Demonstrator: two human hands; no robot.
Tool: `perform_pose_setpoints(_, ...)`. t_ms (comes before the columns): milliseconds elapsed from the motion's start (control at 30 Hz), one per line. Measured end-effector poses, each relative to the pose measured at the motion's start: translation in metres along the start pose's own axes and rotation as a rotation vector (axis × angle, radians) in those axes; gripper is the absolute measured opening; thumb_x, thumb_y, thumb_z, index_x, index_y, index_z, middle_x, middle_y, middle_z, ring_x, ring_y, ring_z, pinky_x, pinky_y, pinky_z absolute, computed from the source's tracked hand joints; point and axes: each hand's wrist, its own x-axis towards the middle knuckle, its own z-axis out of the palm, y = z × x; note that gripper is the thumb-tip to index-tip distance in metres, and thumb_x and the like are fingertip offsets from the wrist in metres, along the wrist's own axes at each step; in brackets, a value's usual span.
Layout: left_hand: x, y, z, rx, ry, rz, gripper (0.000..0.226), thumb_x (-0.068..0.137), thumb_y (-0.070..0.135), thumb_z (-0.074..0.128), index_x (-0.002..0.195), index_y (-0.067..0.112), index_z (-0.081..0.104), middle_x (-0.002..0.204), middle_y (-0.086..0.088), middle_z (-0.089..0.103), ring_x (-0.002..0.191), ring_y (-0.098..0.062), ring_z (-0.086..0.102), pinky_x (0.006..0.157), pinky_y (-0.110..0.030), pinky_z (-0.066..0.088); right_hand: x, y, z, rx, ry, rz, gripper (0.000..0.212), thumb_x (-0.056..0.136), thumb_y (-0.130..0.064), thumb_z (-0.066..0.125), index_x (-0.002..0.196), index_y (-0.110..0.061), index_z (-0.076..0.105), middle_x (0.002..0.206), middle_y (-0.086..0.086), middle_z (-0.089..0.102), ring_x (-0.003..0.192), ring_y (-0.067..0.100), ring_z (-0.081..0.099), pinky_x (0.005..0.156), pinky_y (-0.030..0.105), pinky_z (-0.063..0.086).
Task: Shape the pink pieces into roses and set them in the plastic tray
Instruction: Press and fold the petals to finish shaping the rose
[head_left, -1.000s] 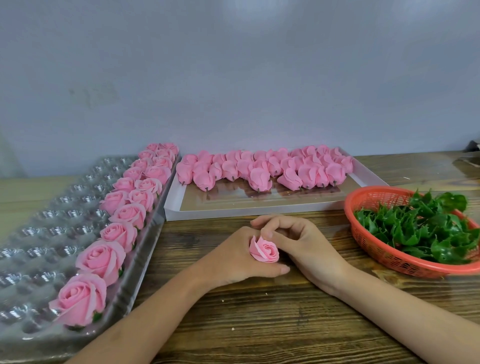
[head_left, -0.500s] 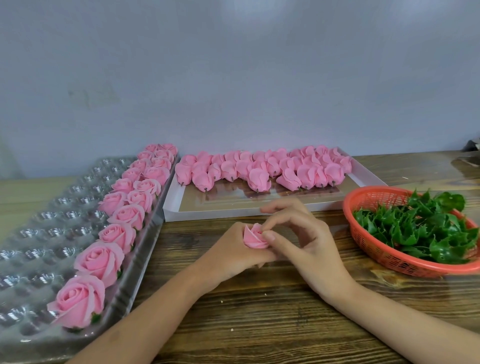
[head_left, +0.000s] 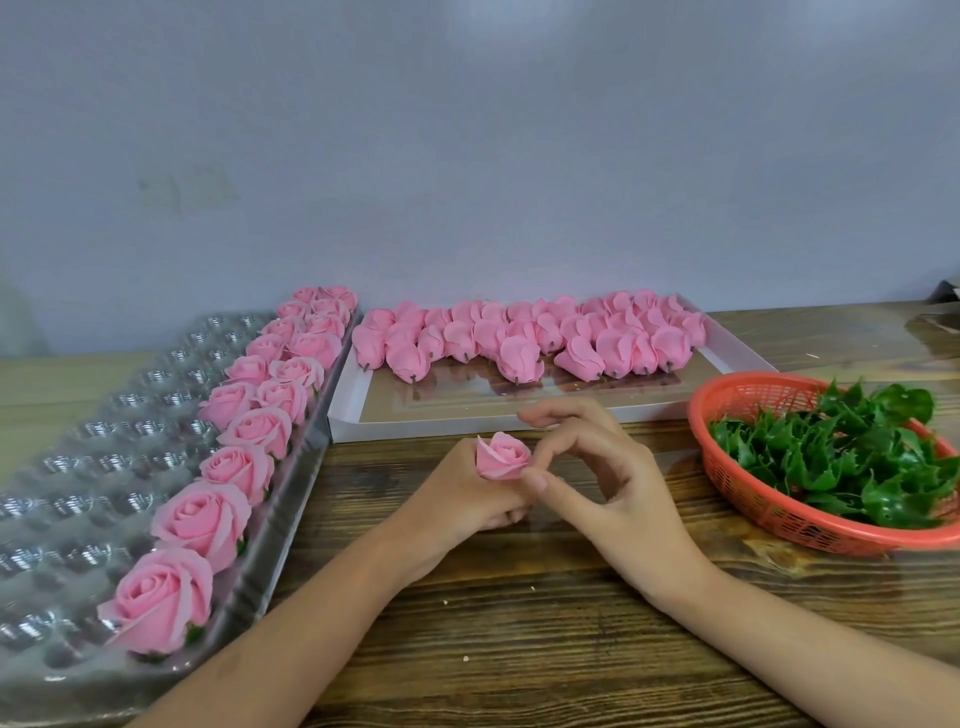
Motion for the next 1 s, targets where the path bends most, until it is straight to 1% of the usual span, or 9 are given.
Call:
perform_pose_setpoints(100,-0.001,0.0,-0.0009,-0.071,-0.02,0.025,0.021,0.078,0.026,0.068,0.061,0.019,0.058,0.049,0.003,0.049,0.042,-0.001,0.043,0.045,-0.007,0.035,0.0004,-0.0016,0.0006,0.014,0.005,0.021,0.021,0.088,-0.031,0.063,0.085,-0.014,0.074,0.119,-0.003,0.063,0.119,0.013,0.057,0.101,0.022,0.04)
perform_pose_setpoints(167,-0.0012,-0.0004,-0.0019,-0.087,-0.028,0.037,0.023,0.077,0.031,0.071,0.069,0.013,0.059,0.049,0.003,0.048,0.04,-0.003,0.038,0.044,-0.009,0.033,0.0007,-0.0016,0.0002,0.003,0.006,0.032,0.02,0.091,-0.026,0.064,0.087,-0.011,0.077,0.118,-0.001,0.064,0.12,0.013,0.057,0.102,0.022,0.04)
perform_pose_setpoints(300,-0.0009,-0.0009,-0.0029,-0.106,-0.021,0.03,0.023,0.083,0.026,0.071,0.081,0.006,0.06,0.051,0.0,0.048,0.04,-0.005,0.036,0.045,-0.012,0.034,0.0006,-0.0014,-0.0003,-0.017,0.001,0.029,0.02,0.092,-0.016,0.059,0.093,-0.009,0.078,0.12,0.003,0.065,0.119,0.011,0.059,0.102,0.025,0.043)
perform_pose_setpoints(500,-0.0009,-0.0016,-0.0039,-0.142,0.003,0.004,0.042,0.08,0.026,0.072,0.093,-0.011,0.057,0.053,-0.002,0.049,0.039,-0.006,0.036,0.046,-0.013,0.036,-0.0002,-0.0021,0.0012,-0.044,0.013,0.021,0.022,0.094,-0.027,0.059,0.098,-0.017,0.078,0.122,-0.006,0.064,0.123,0.012,0.057,0.103,0.023,0.042)
perform_pose_setpoints(600,-0.0014,0.0006,-0.0027,-0.112,-0.009,0.008,0.027,0.083,0.027,0.072,0.083,0.003,0.06,0.051,0.0,0.049,0.039,-0.006,0.036,0.047,-0.013,0.036,-0.0001,-0.0027,0.0012,-0.034,0.025,0.015,0.025,0.093,-0.029,0.057,0.093,-0.015,0.078,0.12,-0.005,0.065,0.121,0.013,0.058,0.101,0.022,0.042)
perform_pose_setpoints(733,-0.0019,0.0003,-0.002,-0.089,-0.005,0.0,0.024,0.08,0.031,0.074,0.07,0.016,0.058,0.048,0.005,0.049,0.039,-0.004,0.038,0.052,-0.015,0.04,0.0005,-0.0006,0.0004,-0.023,0.024,0.038,0.023,0.093,-0.022,0.061,0.084,-0.011,0.079,0.117,-0.004,0.066,0.117,0.013,0.06,0.099,0.022,0.043)
perform_pose_setpoints(833,-0.0023,-0.0021,-0.002,-0.09,-0.012,0.022,0.025,0.08,0.024,0.075,0.062,0.024,0.059,0.05,0.007,0.051,0.045,-0.003,0.046,0.056,-0.015,0.042,0.0024,0.0008,-0.0008,0.093,0.046,0.091,0.026,0.09,-0.016,0.059,0.073,-0.008,0.077,0.113,-0.002,0.068,0.113,0.01,0.061,0.095,0.017,0.043)
perform_pose_setpoints(900,-0.0035,-0.0019,-0.0005,-0.014,-0.035,0.072,0.02,0.078,0.027,0.076,0.064,0.027,0.062,0.058,0.004,0.056,0.058,-0.006,0.053,0.061,-0.017,0.043,0.0034,0.0015,-0.0027,0.172,0.082,0.099,0.021,0.087,-0.015,0.062,0.071,-0.009,0.074,0.112,-0.002,0.069,0.113,0.011,0.062,0.094,0.018,0.043)
perform_pose_setpoints(1000,-0.0061,0.0026,0.0038,0.077,-0.105,0.147,0.014,0.079,0.024,0.075,0.072,0.033,0.067,0.069,0.008,0.065,0.071,-0.006,0.06,0.069,-0.017,0.044,0.0031,0.0019,-0.0034,0.197,0.023,0.073,0.008,0.085,-0.013,0.068,0.084,-0.009,0.074,0.123,-0.002,0.065,0.123,0.013,0.058,0.097,0.027,0.047)
